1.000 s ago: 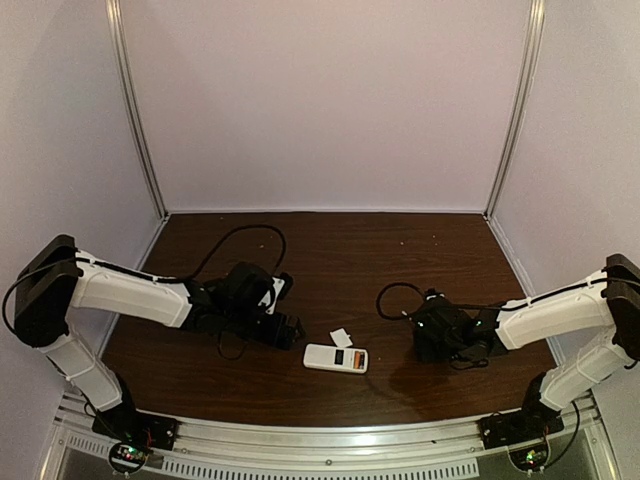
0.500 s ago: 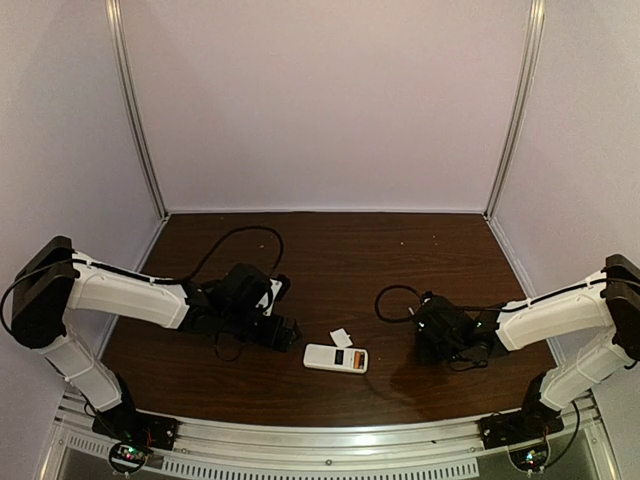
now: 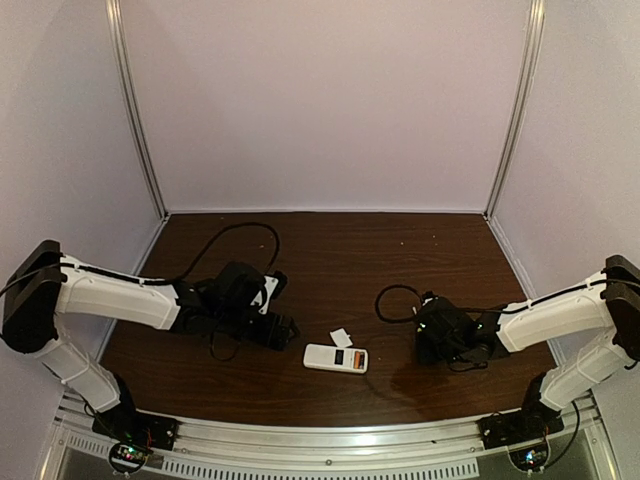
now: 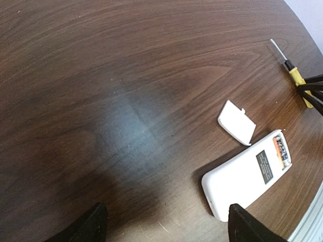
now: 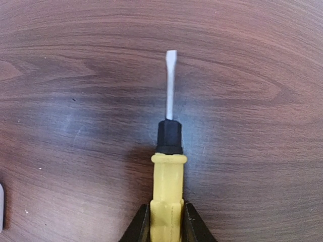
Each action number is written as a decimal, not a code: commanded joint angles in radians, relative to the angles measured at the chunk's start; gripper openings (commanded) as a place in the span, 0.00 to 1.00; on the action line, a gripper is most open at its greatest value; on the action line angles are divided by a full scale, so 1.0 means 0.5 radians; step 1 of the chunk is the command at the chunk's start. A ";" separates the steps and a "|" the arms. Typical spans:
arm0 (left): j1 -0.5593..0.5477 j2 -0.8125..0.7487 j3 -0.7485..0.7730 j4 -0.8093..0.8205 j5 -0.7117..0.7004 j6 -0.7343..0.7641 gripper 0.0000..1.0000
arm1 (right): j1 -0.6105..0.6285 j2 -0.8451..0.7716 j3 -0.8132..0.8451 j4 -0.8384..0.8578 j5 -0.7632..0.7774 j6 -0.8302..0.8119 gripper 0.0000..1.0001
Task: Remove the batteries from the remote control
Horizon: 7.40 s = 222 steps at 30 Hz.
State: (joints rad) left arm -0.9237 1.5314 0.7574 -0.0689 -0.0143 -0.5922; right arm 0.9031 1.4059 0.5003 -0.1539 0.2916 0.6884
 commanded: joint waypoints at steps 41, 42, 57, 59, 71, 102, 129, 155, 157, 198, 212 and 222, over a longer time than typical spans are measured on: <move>0.011 -0.600 -0.363 0.675 0.903 0.051 0.82 | 1.233 -0.249 0.199 0.425 0.407 -0.711 0.00; 0.012 -0.586 -0.364 0.702 0.950 0.045 0.81 | 1.259 -0.247 0.204 0.443 0.413 -0.732 0.00; -0.016 -0.328 -0.325 0.963 1.423 0.003 0.68 | 1.395 -0.216 0.278 0.496 0.457 -0.847 0.00; -0.028 -0.285 -0.303 0.970 1.460 0.006 0.65 | 1.399 -0.216 0.284 0.491 0.461 -0.850 0.00; -0.089 -0.202 -0.252 0.984 1.500 0.031 0.59 | 1.412 -0.159 0.329 0.488 0.445 -0.878 0.00; -0.110 -0.156 -0.220 0.988 1.543 0.025 0.14 | 1.421 -0.071 0.383 0.510 0.429 -0.910 0.00; -0.108 -0.404 -0.320 1.000 1.325 0.019 0.00 | 1.394 -0.346 0.185 0.767 0.570 -0.737 1.00; -0.105 -0.932 -0.585 1.282 1.275 -0.193 0.00 | 0.973 -0.403 -0.288 2.308 -0.646 -0.274 0.97; -0.106 -0.969 -0.611 1.306 1.265 -0.206 0.00 | 0.970 -0.339 -0.289 2.432 -0.707 -0.250 0.95; -0.105 -0.921 -0.647 1.410 1.214 -0.178 0.00 | 0.900 0.058 -0.031 2.752 -0.787 -0.040 0.31; -0.104 -0.863 -0.634 1.399 1.185 -0.144 0.00 | 0.872 0.120 -0.028 2.816 -0.808 0.014 0.11; -0.106 -0.826 -0.586 1.209 1.010 -0.033 0.25 | 0.846 0.047 -0.108 2.649 -0.704 0.031 0.00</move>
State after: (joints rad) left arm -0.9749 1.0840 0.4416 0.6518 0.6060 -0.6655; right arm 1.3266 1.4532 0.4511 1.1976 -0.0784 0.6895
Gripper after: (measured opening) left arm 0.094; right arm 0.195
